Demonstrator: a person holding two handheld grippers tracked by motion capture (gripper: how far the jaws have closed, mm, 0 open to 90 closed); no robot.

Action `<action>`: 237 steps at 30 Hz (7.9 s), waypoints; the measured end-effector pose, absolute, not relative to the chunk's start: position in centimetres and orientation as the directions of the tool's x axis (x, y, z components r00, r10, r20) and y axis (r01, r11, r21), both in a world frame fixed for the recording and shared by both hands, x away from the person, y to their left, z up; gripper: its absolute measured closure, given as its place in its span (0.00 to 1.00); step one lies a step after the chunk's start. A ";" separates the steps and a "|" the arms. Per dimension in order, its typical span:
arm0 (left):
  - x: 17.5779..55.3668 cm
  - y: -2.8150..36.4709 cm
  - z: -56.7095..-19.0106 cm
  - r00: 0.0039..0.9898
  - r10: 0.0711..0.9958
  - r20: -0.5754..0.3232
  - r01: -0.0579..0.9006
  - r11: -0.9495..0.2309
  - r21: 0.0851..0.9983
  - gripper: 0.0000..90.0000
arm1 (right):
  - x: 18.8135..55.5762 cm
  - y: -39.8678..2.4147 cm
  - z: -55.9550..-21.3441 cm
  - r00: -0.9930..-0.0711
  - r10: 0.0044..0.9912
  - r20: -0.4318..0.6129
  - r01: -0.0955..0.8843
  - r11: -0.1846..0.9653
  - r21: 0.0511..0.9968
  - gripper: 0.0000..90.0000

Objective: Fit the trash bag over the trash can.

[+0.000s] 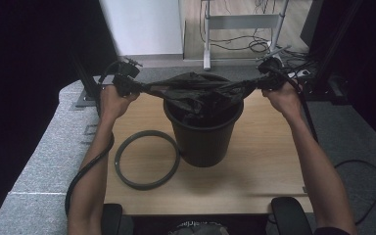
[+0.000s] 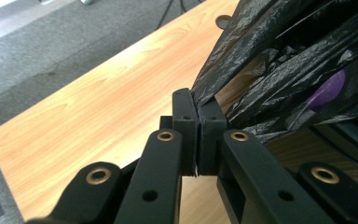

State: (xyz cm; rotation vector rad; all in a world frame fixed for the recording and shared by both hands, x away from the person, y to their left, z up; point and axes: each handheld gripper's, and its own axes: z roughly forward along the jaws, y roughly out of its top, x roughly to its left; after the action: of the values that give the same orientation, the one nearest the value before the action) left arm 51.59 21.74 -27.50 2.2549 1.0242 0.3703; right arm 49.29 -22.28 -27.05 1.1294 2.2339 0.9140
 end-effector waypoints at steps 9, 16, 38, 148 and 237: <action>51.5 21.9 -26.8 0.701 0.711 -0.048 0.536 -0.482 0.693 0.61 | 48.9 -23.1 -26.6 -0.577 0.814 -0.070 0.511 0.427 0.746 0.99; 51.7 20.0 -26.5 0.721 0.692 -0.013 0.508 -0.516 0.689 0.50 | 48.8 -22.3 -25.8 -0.628 0.778 -0.019 0.492 0.416 0.765 0.64; 53.7 17.0 -27.5 0.722 0.692 -0.001 0.482 -0.501 0.719 0.90 | 52.3 -19.7 -27.6 -0.642 0.765 -0.055 0.457 0.439 0.774 0.97; 46.4 18.9 -27.3 0.895 0.439 -0.079 0.367 -0.622 0.692 0.88 | 46.0 -21.0 -27.6 -0.700 0.714 -0.026 0.464 0.482 0.743 0.95; 43.2 19.9 -30.2 0.885 0.442 -0.144 0.407 -0.589 0.698 1.00 | 39.9 -21.6 -29.9 -0.812 0.583 0.023 0.411 0.544 0.732 0.96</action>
State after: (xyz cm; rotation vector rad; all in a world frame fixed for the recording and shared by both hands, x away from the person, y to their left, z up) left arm 43.17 19.87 -30.16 2.2691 0.6069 0.0576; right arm 39.87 -21.57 -29.93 0.8367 2.5577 1.1253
